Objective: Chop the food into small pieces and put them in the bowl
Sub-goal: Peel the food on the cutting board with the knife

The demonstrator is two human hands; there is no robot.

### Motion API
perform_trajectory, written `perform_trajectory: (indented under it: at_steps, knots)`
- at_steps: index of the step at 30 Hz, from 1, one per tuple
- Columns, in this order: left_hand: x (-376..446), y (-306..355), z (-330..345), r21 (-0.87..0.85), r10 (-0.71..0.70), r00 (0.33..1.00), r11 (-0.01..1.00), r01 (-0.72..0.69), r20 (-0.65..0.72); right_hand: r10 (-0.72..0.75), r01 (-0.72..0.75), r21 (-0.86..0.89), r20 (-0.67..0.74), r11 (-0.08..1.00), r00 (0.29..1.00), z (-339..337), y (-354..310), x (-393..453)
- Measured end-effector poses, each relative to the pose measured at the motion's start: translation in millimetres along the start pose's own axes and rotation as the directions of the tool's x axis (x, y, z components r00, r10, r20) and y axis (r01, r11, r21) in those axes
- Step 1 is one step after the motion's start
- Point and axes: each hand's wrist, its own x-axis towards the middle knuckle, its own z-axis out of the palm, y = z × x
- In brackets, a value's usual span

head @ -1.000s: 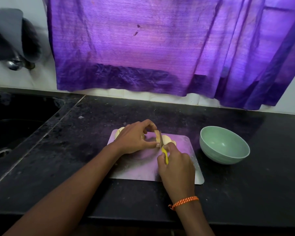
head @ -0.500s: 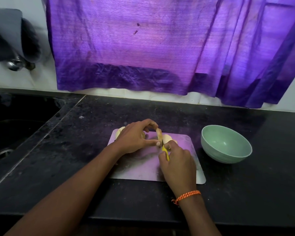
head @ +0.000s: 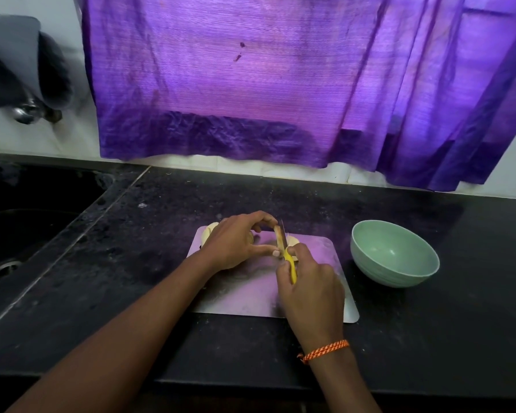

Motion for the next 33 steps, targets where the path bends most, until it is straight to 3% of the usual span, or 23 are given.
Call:
perform_trajectory:
  at_steps: [13, 33]
  knots:
    - [3.9, 5.6, 11.0, 0.161, -0.001, 1.0, 0.987, -0.003, 0.022, 0.025, -0.026, 0.025, 0.04, 0.999, 0.999, -7.0, 0.2, -5.5]
    - [4.0, 15.5, 13.4, 0.116, -0.054, 0.998, 0.992, 0.057, -0.026, 0.048, -0.048, 0.043, -0.012, 0.998, 0.999, -7.2, -0.2, -6.0]
